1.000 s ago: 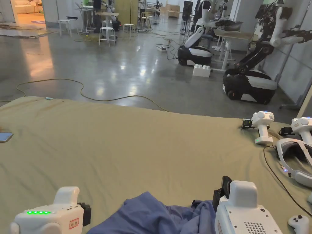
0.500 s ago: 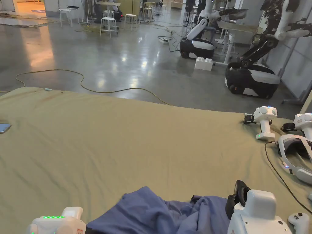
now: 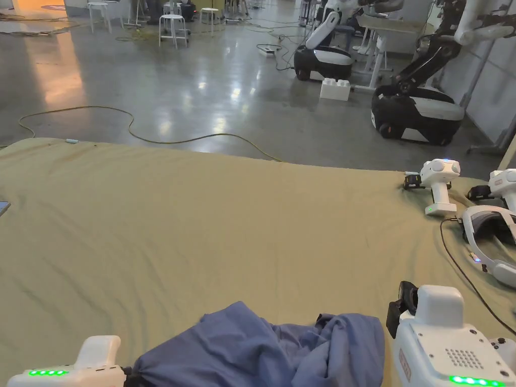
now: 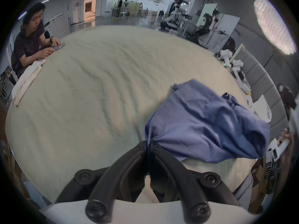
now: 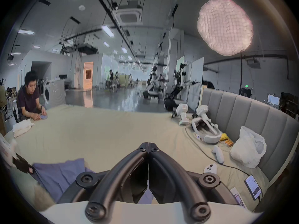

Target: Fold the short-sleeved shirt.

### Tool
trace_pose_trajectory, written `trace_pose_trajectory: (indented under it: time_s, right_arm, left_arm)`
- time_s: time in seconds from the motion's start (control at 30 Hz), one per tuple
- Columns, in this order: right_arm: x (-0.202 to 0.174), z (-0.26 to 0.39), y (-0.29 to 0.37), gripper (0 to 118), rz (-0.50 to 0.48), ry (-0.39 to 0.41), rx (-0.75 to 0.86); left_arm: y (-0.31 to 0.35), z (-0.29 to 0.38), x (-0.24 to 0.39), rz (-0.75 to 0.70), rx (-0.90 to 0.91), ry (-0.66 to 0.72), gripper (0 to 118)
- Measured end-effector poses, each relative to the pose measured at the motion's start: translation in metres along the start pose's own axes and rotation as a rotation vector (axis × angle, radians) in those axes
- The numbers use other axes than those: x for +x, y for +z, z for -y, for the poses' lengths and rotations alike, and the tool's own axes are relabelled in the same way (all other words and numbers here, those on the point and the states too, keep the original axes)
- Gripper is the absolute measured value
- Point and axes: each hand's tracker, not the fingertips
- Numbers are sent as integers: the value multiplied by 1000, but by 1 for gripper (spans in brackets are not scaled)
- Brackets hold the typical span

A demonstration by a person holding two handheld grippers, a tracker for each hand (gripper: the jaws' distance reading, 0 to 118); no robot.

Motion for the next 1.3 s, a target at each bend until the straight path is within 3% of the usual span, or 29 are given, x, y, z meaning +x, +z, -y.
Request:
trace_pose_trajectory:
  time_s: [0.03,0.07,0.1,0.13,0.17,0.3,0.43,0.53,0.57,0.6,0.63,0.7,0.83,0.97,1.3]
  right_arm:
    - [3,1,-14,0,-7,15,-54]
    - [6,3,-32,9,-21,16,-116]
    - [8,5,-49,31,-30,21,-182]
    - [11,8,-68,63,-73,29,-272]
    - [16,15,-88,69,-116,6,-353]
    - [25,44,-151,67,-92,8,-577]
    - [29,68,-189,63,-93,11,-700]
    - [30,80,-200,58,-180,-51,-764]
    - [31,83,-201,47,-202,-78,-777]
    - [31,85,-200,26,-204,-95,-775]
    - [31,84,-196,11,-191,-93,-756]
    - [32,82,-184,5,-184,-90,-704]
    - [35,58,-152,4,-176,-22,-590]
    - [54,21,-115,4,-152,-48,-467]
    - [105,-65,-29,3,-36,2,-227]
  left_arm:
    - [6,0,0,7,13,-5,4]
    - [11,-1,-1,11,18,-9,4]
    - [14,-2,-1,16,27,-9,4]
    - [18,-3,-2,20,37,-9,4]
    - [21,-3,-2,22,52,-10,4]
    - [30,-4,3,29,69,-17,4]
    - [35,-3,11,27,73,-21,4]
    - [31,-3,8,19,72,-34,4]
    - [31,-3,9,17,70,-36,4]
    - [31,-3,9,15,69,-35,4]
    - [29,-3,7,16,69,-31,4]
    - [29,-4,5,19,73,-24,4]
    - [36,-13,6,18,93,-37,4]
    - [54,-30,3,23,162,-34,4]
    - [126,-102,-15,-15,365,-35,4]
